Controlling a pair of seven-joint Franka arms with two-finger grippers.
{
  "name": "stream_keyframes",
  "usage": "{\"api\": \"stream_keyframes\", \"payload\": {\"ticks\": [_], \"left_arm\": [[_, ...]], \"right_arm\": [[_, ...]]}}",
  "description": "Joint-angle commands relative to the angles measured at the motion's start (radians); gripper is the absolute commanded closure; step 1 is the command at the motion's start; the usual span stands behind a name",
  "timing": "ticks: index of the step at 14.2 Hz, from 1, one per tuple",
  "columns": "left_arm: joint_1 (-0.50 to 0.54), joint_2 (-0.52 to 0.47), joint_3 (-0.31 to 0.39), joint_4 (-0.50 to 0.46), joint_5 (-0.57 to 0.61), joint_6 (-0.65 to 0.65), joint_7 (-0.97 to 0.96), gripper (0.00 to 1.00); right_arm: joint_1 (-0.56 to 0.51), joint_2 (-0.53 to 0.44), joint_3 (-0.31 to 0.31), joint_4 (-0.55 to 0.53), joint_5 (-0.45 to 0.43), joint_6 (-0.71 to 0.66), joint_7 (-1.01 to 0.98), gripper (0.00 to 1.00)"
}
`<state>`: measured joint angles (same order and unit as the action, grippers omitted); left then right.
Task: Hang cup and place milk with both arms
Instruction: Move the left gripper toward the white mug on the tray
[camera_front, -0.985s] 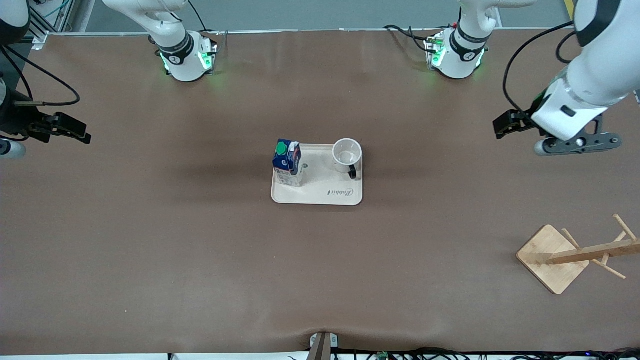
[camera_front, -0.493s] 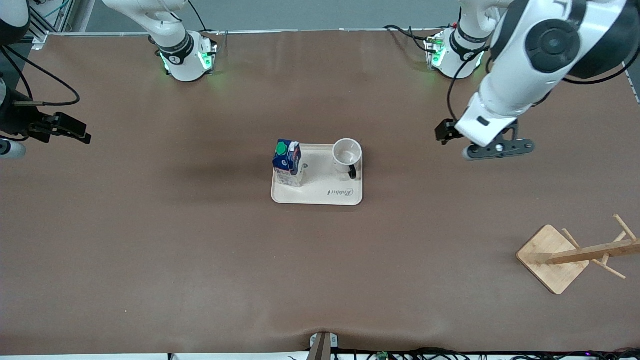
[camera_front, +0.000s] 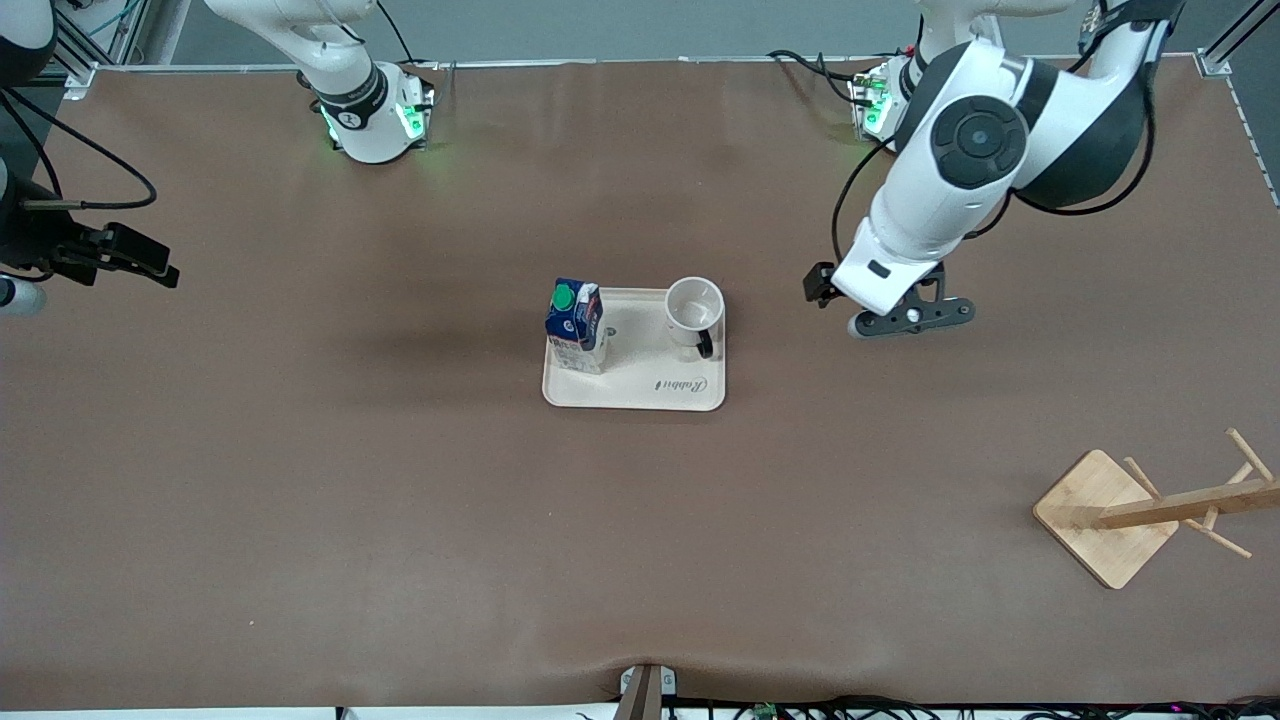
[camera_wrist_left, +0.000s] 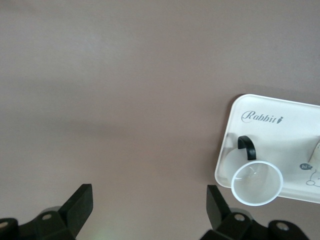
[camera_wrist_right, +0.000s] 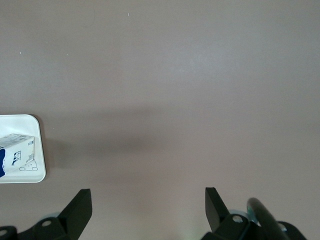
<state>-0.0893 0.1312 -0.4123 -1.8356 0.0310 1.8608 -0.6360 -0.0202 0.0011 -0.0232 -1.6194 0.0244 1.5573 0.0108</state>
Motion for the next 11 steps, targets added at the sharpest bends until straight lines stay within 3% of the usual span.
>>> {"api": "stream_keyframes", "payload": {"ticks": [1,11], "left_arm": [[-0.016,0.021,-0.006,-0.005,0.004,0.043,-0.034,0.00],[-0.093,0.111,-0.007,-0.005,0.006,0.124,-0.148,0.00]], "right_arm": [[-0.004,-0.015,0.005,-0.002,-0.001,-0.005,-0.003,0.00],[-0.004,-0.013,0.005,0.003,-0.001,-0.003,-0.003,0.00]]}}
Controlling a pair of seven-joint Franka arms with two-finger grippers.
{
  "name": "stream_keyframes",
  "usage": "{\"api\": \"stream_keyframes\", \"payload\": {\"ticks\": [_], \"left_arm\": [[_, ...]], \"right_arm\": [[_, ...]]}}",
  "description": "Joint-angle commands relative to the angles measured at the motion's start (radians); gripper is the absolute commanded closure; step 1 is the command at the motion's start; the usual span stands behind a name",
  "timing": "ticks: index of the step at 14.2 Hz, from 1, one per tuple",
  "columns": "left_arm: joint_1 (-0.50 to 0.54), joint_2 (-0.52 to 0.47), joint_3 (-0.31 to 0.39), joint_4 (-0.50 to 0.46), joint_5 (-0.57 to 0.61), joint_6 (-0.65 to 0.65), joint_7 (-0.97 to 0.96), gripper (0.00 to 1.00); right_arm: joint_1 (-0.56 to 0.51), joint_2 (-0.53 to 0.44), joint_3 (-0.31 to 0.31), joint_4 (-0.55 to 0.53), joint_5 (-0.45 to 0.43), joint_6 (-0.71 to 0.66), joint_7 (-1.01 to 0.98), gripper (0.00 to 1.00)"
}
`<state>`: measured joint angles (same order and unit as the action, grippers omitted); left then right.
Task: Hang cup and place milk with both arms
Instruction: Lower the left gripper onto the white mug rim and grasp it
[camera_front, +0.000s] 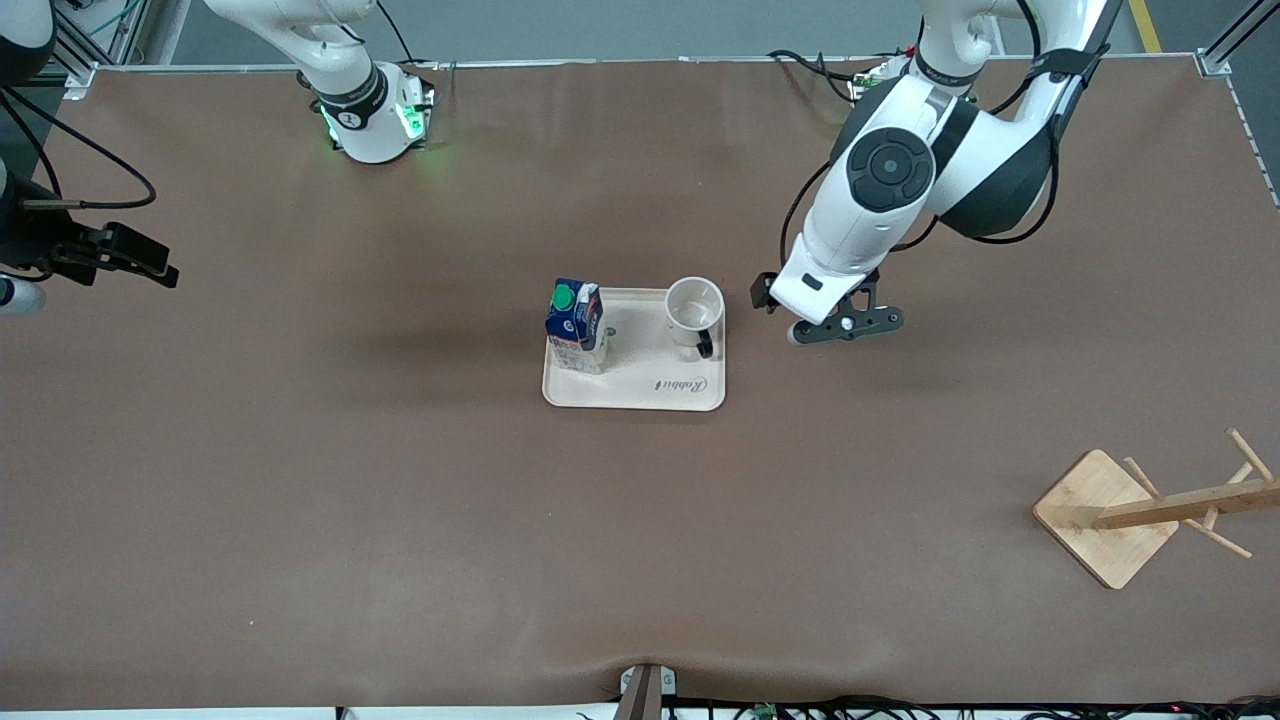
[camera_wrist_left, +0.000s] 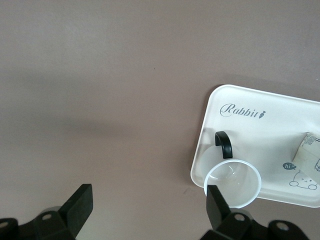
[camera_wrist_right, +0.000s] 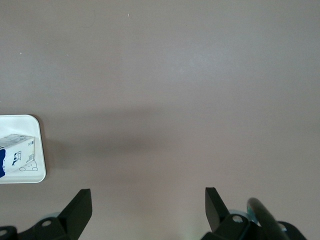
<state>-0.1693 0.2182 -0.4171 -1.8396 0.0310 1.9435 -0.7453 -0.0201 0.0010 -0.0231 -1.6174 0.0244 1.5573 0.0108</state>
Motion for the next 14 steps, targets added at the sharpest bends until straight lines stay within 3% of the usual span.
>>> {"api": "stream_keyframes", "payload": {"ticks": [1,6,9,12,14], "left_arm": [[-0.028,0.041,-0.002,-0.001,0.004,0.055,-0.054,0.00],[-0.076,0.084,-0.002,-0.023,0.004,0.103,-0.100,0.00],[-0.104,0.108,-0.002,-0.041,0.006,0.141,-0.115,0.12],[-0.118,0.116,-0.002,-0.111,0.007,0.254,-0.152,0.13],[-0.137,0.136,-0.002,-0.131,0.007,0.290,-0.161,0.21]], "right_arm": [[-0.004,-0.013,0.005,0.001,-0.001,-0.003,-0.003,0.00],[-0.004,-0.012,0.005,0.004,0.000,-0.003,-0.003,0.00],[-0.004,-0.012,0.005,0.005,0.000,-0.003,-0.003,0.00],[-0.004,-0.010,0.005,0.010,0.000,-0.003,-0.003,0.00],[-0.004,-0.010,0.005,0.011,0.000,-0.003,-0.003,0.00]]}}
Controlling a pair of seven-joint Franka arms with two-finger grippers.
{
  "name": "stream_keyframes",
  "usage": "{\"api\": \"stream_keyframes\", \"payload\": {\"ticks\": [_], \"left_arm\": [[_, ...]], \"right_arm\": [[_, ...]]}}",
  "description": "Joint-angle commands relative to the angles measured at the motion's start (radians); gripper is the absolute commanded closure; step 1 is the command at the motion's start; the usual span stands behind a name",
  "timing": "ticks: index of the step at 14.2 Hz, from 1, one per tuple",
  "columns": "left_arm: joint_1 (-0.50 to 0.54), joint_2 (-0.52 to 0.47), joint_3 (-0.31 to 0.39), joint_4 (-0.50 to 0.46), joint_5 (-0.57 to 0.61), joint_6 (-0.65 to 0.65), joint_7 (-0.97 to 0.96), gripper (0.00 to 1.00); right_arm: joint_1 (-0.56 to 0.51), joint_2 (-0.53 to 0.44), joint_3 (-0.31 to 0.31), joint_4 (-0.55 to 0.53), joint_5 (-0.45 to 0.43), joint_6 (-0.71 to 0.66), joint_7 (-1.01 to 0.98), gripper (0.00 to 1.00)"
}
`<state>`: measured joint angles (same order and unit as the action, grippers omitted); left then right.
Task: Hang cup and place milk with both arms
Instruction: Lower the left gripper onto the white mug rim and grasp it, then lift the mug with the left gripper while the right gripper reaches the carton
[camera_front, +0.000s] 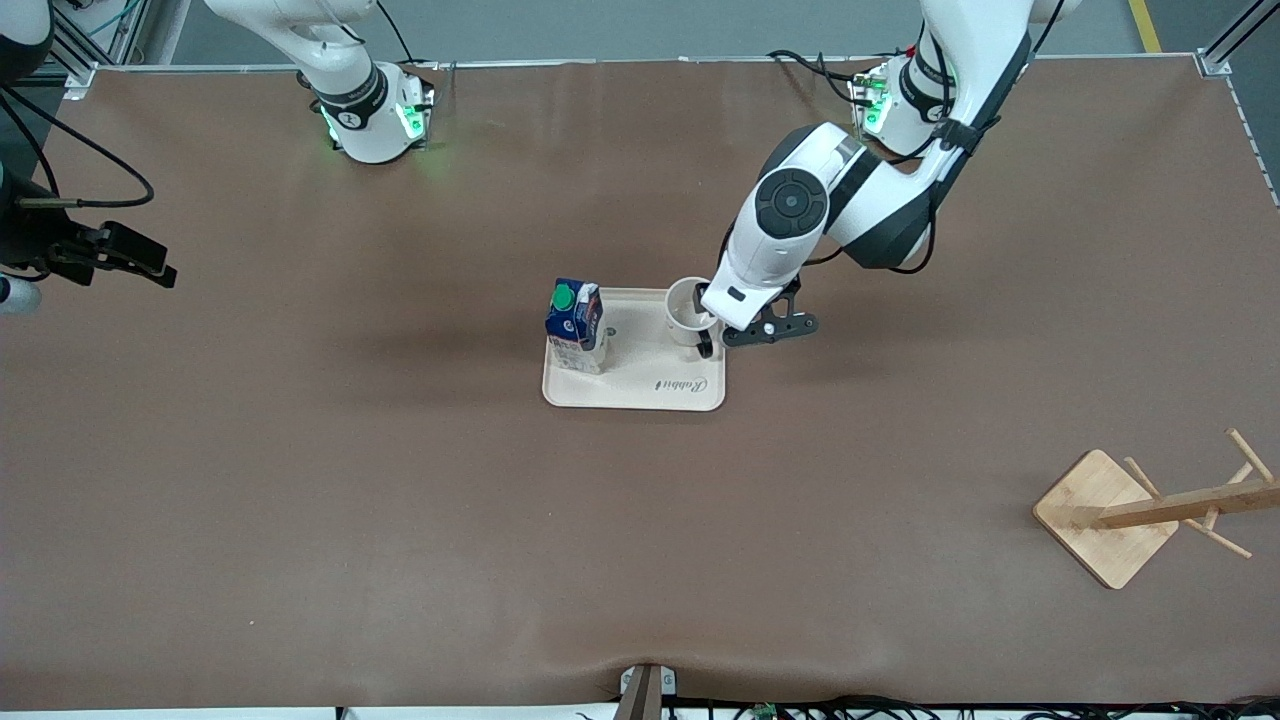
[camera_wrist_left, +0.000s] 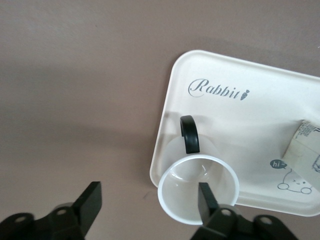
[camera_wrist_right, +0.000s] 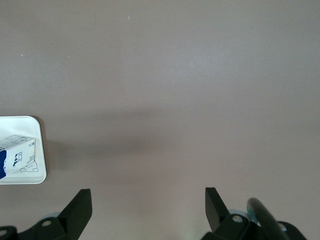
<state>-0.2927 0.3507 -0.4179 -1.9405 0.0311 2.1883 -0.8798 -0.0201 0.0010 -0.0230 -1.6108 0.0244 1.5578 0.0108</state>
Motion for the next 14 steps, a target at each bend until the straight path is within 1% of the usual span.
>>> {"api": "stream_keyframes", "payload": {"ticks": [1,3,5,6,10,11,12,13,14], "left_arm": [[-0.025,0.013,-0.001,-0.032,0.010,0.047,-0.039,0.21],[-0.034,0.025,-0.001,-0.032,0.012,0.047,-0.059,0.25],[-0.054,0.046,0.001,-0.032,0.012,0.047,-0.062,0.31],[-0.054,0.056,0.001,-0.032,0.012,0.050,-0.062,0.37],[-0.077,0.089,0.005,-0.037,0.013,0.085,-0.093,0.38],[-0.077,0.093,0.005,-0.038,0.015,0.087,-0.093,0.40],[-0.077,0.102,0.005,-0.037,0.015,0.088,-0.093,0.46],[-0.078,0.105,0.005,-0.037,0.015,0.096,-0.093,0.46],[-0.077,0.117,0.005,-0.037,0.039,0.103,-0.097,0.47]], "right_arm": [[-0.003,-0.010,0.005,0.005,0.000,-0.004,-0.003,0.00],[-0.001,-0.010,0.005,0.008,0.000,-0.002,-0.003,0.00],[0.002,-0.006,0.006,0.011,0.000,-0.004,-0.005,0.00],[0.002,0.000,0.008,0.011,0.000,-0.004,-0.005,0.00],[0.002,0.007,0.008,0.011,0.014,-0.002,-0.006,0.00],[0.002,0.008,0.008,0.011,0.017,-0.002,-0.005,0.00],[0.002,0.011,0.008,0.009,0.017,0.001,-0.005,0.00],[0.003,0.022,0.008,0.009,0.017,0.004,-0.005,0.00],[0.003,0.036,0.008,0.009,0.017,0.005,-0.005,0.00]]}}
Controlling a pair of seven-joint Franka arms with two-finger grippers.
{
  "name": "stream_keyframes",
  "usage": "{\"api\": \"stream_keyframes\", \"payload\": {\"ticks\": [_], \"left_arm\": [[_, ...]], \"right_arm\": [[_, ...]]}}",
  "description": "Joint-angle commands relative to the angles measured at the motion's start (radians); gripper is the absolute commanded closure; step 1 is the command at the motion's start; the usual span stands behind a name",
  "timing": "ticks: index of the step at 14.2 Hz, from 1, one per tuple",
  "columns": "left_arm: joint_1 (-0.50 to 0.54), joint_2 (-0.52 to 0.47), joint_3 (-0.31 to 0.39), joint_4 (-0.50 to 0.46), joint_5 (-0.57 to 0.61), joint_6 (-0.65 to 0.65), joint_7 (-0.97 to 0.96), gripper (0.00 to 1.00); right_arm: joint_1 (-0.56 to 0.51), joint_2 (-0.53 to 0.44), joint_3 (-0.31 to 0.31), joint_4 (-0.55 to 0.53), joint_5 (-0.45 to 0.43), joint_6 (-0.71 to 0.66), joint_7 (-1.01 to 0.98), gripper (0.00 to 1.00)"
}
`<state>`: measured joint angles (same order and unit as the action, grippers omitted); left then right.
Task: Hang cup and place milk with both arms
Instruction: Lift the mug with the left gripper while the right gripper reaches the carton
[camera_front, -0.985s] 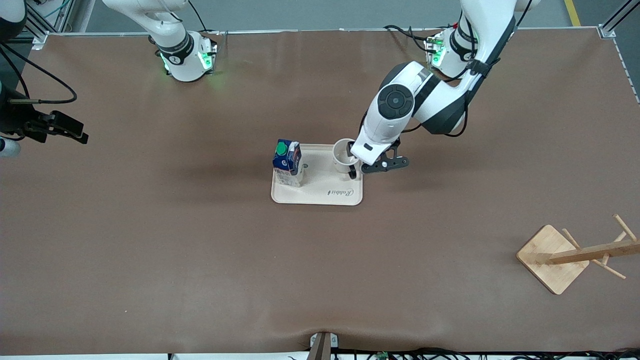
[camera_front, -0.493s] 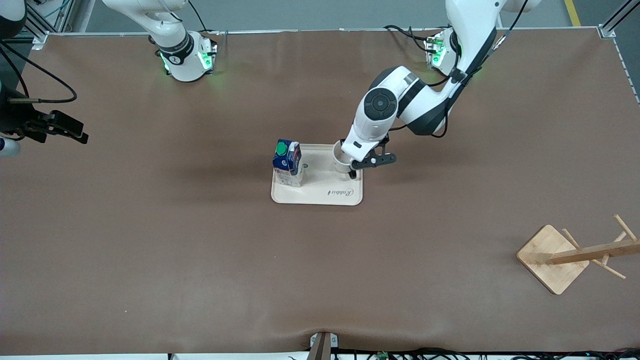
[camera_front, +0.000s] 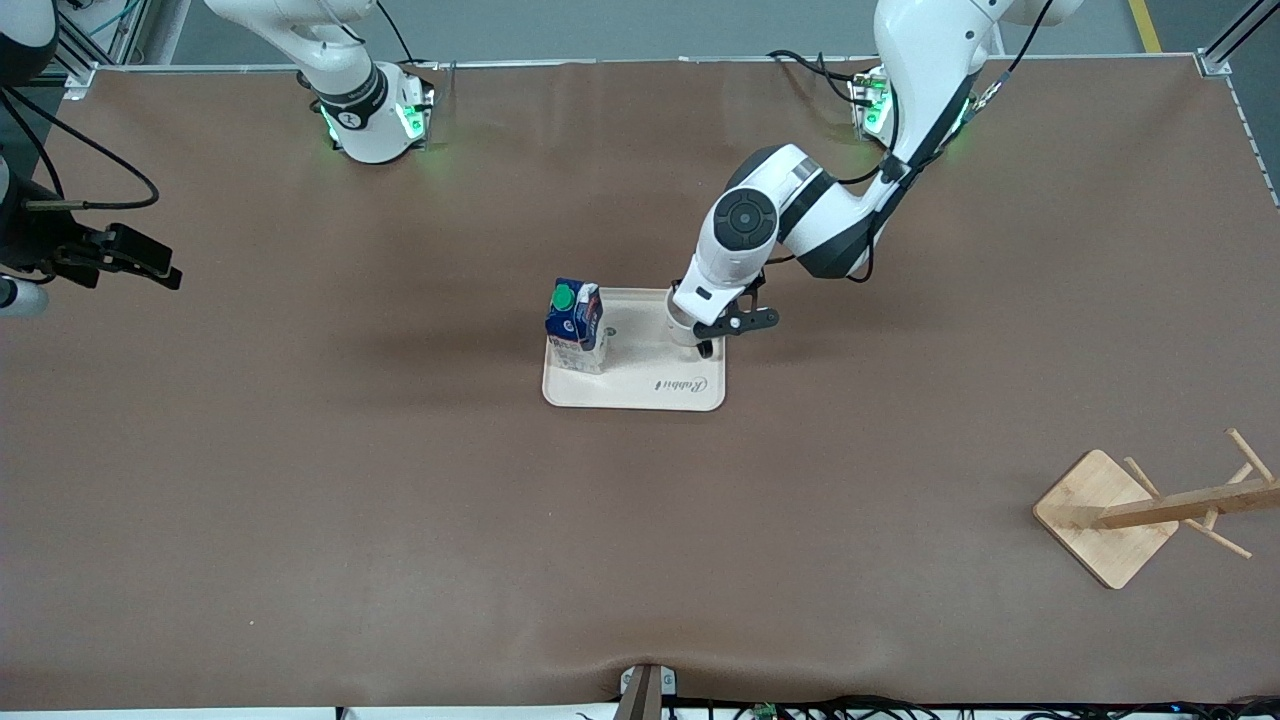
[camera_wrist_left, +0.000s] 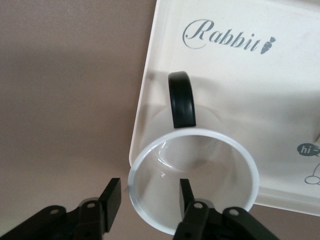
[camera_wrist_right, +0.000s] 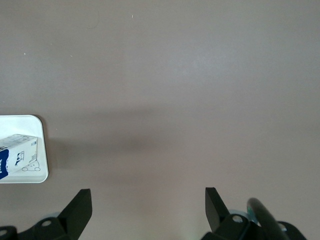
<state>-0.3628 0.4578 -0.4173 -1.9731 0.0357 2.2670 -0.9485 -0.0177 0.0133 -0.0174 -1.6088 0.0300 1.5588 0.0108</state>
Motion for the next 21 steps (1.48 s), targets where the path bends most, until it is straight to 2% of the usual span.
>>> {"api": "stream_keyframes", "payload": {"ticks": [1,5,7,9,13,17,19,21], "left_arm": [[-0.007,0.021,0.005,-0.004,0.070,0.026,-0.048,0.49],[-0.007,0.042,0.003,0.003,0.110,0.054,-0.085,0.59],[-0.004,0.044,0.003,0.007,0.110,0.054,-0.087,0.65],[-0.005,0.039,0.003,0.007,0.116,0.054,-0.082,0.74],[-0.005,0.032,0.002,0.014,0.133,0.054,-0.073,0.99],[0.005,0.003,0.005,0.066,0.167,0.025,-0.065,1.00],[0.016,-0.028,0.008,0.115,0.240,-0.064,-0.056,1.00],[0.042,-0.059,0.009,0.160,0.256,-0.157,-0.047,1.00]], "right_arm": [[0.002,0.031,0.002,0.007,0.011,0.003,-0.006,0.00],[0.018,0.039,0.002,0.006,0.011,-0.003,-0.005,0.00],[0.027,0.103,0.002,-0.003,0.014,-0.003,0.000,0.00],[0.028,0.106,0.004,0.003,0.019,-0.003,0.003,0.00],[0.082,0.117,0.004,0.000,0.056,-0.005,0.009,0.00],[0.130,0.119,0.004,0.000,0.218,-0.002,0.009,0.00],[0.154,0.126,0.004,0.007,0.261,0.035,0.000,0.00],[0.179,0.134,0.004,0.006,0.306,0.038,0.008,0.00]]}}
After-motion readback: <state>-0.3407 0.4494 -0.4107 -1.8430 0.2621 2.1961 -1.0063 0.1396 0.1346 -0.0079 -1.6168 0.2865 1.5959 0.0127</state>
